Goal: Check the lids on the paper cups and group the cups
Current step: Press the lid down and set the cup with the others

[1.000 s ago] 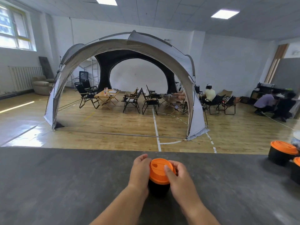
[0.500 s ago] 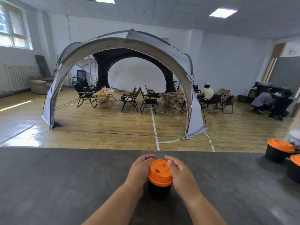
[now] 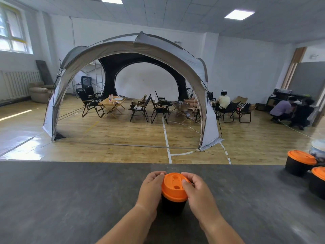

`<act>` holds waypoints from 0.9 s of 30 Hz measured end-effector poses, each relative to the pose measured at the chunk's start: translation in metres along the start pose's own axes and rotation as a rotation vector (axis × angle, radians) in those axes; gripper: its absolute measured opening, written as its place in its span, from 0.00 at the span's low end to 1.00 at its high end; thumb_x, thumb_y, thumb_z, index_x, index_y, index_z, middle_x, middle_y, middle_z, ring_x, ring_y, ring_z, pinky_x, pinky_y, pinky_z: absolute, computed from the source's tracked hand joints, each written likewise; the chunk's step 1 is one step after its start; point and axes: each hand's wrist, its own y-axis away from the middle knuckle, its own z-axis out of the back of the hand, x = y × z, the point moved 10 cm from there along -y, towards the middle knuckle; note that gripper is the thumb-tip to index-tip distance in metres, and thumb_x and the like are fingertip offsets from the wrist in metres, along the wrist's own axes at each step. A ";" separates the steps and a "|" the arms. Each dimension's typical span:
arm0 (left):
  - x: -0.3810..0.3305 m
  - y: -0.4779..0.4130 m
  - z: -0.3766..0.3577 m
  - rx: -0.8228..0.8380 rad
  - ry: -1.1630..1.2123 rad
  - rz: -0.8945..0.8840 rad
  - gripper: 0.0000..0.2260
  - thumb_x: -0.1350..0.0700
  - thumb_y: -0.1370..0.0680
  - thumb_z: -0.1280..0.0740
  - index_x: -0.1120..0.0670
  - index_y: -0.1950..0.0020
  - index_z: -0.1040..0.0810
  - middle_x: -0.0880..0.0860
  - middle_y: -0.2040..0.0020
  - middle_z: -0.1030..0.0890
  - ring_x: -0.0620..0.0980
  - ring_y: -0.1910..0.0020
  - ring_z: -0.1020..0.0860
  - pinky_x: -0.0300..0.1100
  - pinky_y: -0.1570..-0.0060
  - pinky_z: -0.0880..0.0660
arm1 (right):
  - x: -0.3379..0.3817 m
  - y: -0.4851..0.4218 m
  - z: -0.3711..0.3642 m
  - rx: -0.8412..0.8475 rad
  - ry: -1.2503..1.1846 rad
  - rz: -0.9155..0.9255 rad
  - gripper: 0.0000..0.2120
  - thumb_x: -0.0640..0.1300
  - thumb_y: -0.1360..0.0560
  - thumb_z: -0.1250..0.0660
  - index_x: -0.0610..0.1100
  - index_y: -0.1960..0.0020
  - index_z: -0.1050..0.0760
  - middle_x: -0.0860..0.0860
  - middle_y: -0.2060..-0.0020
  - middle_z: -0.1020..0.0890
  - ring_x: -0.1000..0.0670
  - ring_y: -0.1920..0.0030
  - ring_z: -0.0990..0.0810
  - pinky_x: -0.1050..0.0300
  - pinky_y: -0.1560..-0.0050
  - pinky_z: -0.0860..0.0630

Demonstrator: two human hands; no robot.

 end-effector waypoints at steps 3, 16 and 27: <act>-0.005 -0.004 0.001 -0.004 0.005 0.009 0.06 0.54 0.19 0.38 0.51 0.46 0.22 0.53 0.51 0.19 0.50 0.52 0.21 0.40 0.58 0.26 | 0.003 -0.003 -0.004 0.076 -0.028 -0.013 0.10 0.45 0.18 0.40 0.54 0.39 0.26 0.56 0.44 0.22 0.58 0.45 0.24 0.70 0.55 0.29; 0.004 -0.003 -0.004 0.018 0.005 0.032 0.09 0.56 0.18 0.41 0.51 0.48 0.21 0.55 0.53 0.17 0.54 0.52 0.19 0.45 0.52 0.22 | 0.000 0.001 -0.001 0.094 -0.059 -0.036 0.21 0.58 0.19 0.47 0.55 0.28 0.35 0.57 0.36 0.27 0.57 0.37 0.29 0.62 0.40 0.34; -0.009 0.002 -0.013 0.031 0.089 0.011 0.10 0.52 0.18 0.41 0.52 0.42 0.22 0.56 0.47 0.19 0.54 0.48 0.22 0.51 0.43 0.25 | 0.018 0.013 -0.002 -0.009 -0.092 0.069 0.20 0.57 0.18 0.49 0.51 0.31 0.32 0.53 0.38 0.24 0.56 0.41 0.26 0.64 0.46 0.32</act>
